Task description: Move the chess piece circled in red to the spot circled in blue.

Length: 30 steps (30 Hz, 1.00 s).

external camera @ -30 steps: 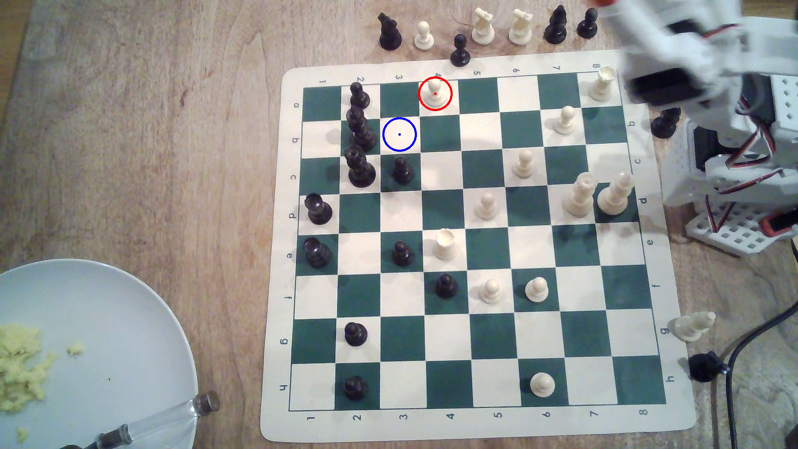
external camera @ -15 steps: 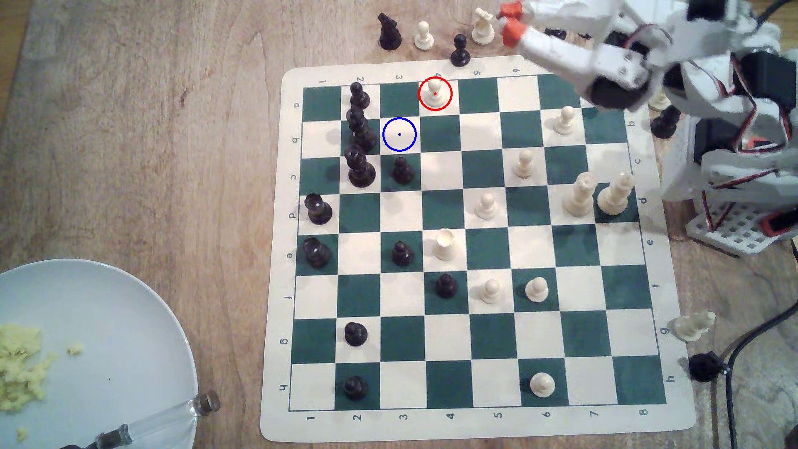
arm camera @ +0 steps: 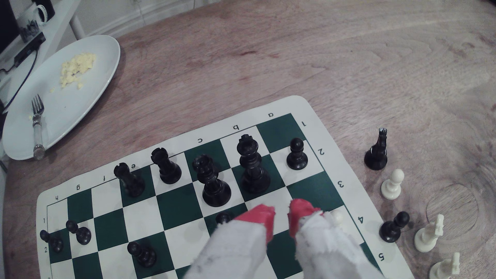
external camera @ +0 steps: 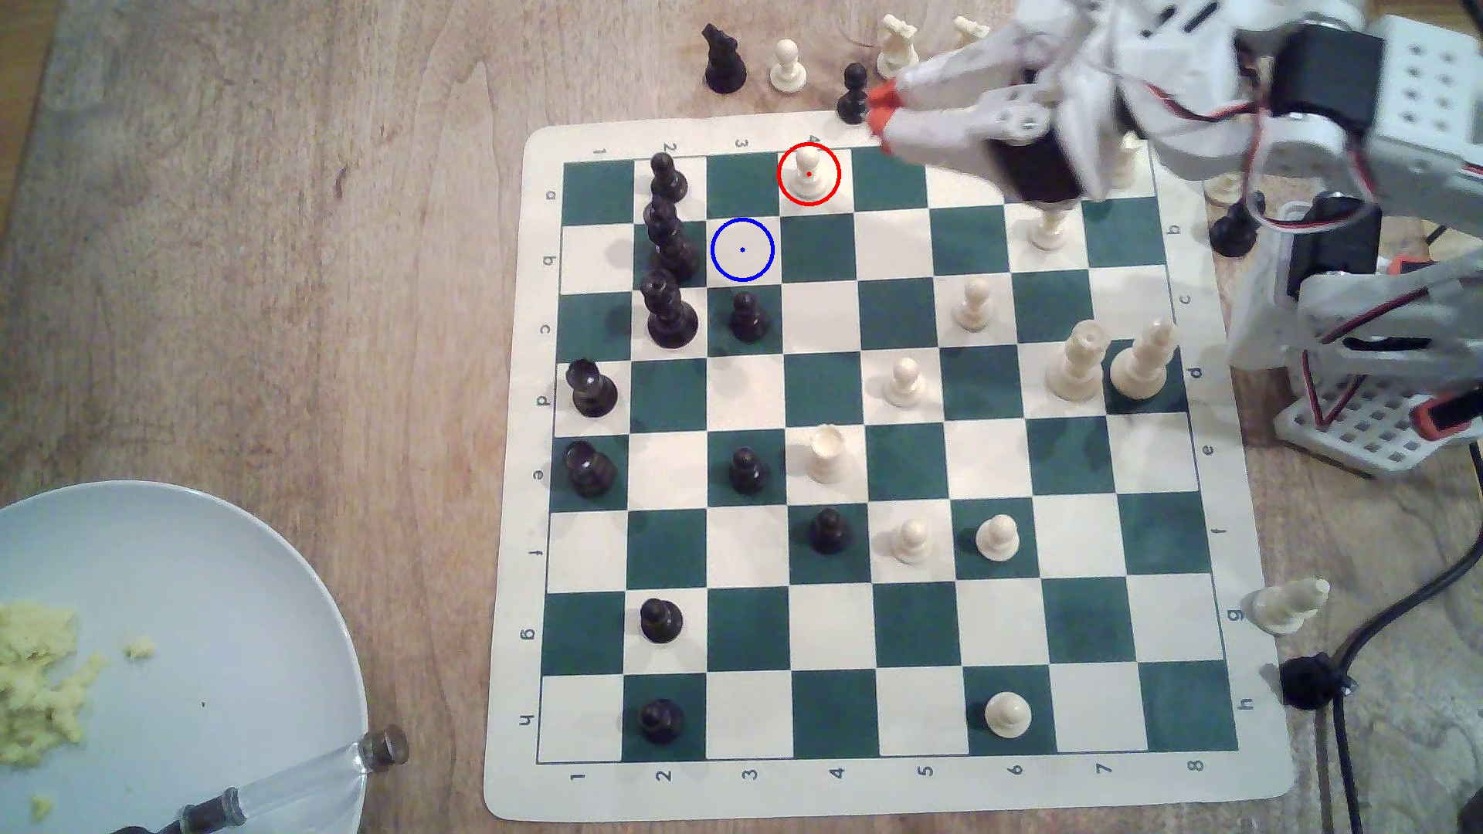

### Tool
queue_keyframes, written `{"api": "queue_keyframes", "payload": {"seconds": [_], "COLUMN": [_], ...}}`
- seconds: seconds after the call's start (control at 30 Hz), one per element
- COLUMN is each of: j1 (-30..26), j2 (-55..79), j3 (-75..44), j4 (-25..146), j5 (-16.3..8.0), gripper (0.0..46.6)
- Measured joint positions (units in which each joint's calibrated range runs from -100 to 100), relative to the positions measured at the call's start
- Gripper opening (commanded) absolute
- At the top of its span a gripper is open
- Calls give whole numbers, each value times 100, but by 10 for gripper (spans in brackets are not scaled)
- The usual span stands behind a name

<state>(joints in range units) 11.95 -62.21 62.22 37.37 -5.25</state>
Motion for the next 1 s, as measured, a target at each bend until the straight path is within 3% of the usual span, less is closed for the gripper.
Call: {"api": "queue_keyframes", "payload": {"seconds": [0.07,0.37,1.0], "j1": [37,560,664], "j2": [318,2497,5078], "j3": [-127,-1844,-3244], "j4": [-16,542,861], "j5": [-98,-469,-498], "gripper": [84,90,104]}}
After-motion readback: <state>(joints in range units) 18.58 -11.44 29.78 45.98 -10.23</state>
